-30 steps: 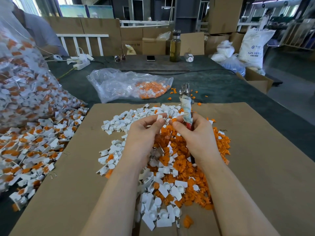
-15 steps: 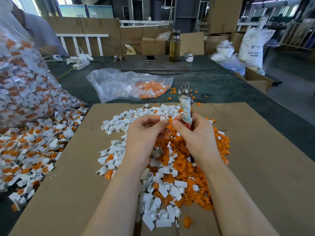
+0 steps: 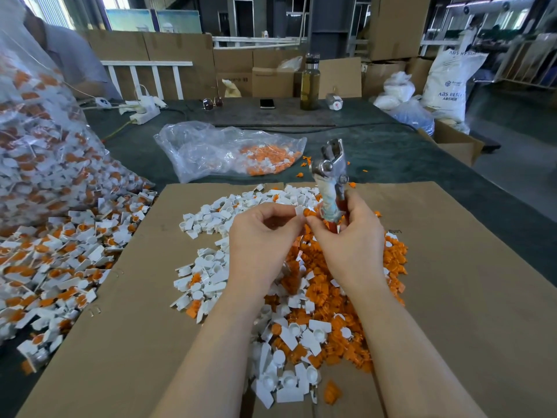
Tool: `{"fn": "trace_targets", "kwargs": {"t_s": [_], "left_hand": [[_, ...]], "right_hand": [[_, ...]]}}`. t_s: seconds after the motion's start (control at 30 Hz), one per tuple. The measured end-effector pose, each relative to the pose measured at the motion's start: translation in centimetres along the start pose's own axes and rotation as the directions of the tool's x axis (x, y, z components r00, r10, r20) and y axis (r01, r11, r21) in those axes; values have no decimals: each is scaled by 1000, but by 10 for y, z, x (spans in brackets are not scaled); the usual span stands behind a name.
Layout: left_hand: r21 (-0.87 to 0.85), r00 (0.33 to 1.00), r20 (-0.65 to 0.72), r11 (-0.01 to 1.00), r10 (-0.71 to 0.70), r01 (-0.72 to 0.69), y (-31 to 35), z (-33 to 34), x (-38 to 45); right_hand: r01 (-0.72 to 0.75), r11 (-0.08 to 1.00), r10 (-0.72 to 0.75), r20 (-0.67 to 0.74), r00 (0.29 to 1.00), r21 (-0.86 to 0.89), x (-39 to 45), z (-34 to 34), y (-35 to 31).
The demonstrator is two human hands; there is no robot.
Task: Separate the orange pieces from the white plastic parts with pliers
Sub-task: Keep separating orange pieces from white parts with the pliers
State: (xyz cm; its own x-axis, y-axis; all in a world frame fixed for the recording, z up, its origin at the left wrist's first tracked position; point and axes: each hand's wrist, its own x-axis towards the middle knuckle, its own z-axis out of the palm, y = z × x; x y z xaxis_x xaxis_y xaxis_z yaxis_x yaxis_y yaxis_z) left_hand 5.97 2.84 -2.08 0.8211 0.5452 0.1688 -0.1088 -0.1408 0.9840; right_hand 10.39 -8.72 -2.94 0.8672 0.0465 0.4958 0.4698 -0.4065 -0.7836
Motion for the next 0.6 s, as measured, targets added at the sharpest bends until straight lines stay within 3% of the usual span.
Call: {"fn": "trace_targets", "kwargs": {"t_s": [0.2,0.4,0.6], "left_hand": [[138,986,32,976,164,-167,2,0,-2],[120,989,8,982,147,-147,-1,-4,2],[112,987,22,980,160,-162,-1,-4,1]], "right_hand": [[-2,1000,3,15,1000,-19,0,-3,-2],[18,1000,-18,75,997,6,0,-4,0],[13,1000,-14,50,999,21,-1,-4,-2]]}}
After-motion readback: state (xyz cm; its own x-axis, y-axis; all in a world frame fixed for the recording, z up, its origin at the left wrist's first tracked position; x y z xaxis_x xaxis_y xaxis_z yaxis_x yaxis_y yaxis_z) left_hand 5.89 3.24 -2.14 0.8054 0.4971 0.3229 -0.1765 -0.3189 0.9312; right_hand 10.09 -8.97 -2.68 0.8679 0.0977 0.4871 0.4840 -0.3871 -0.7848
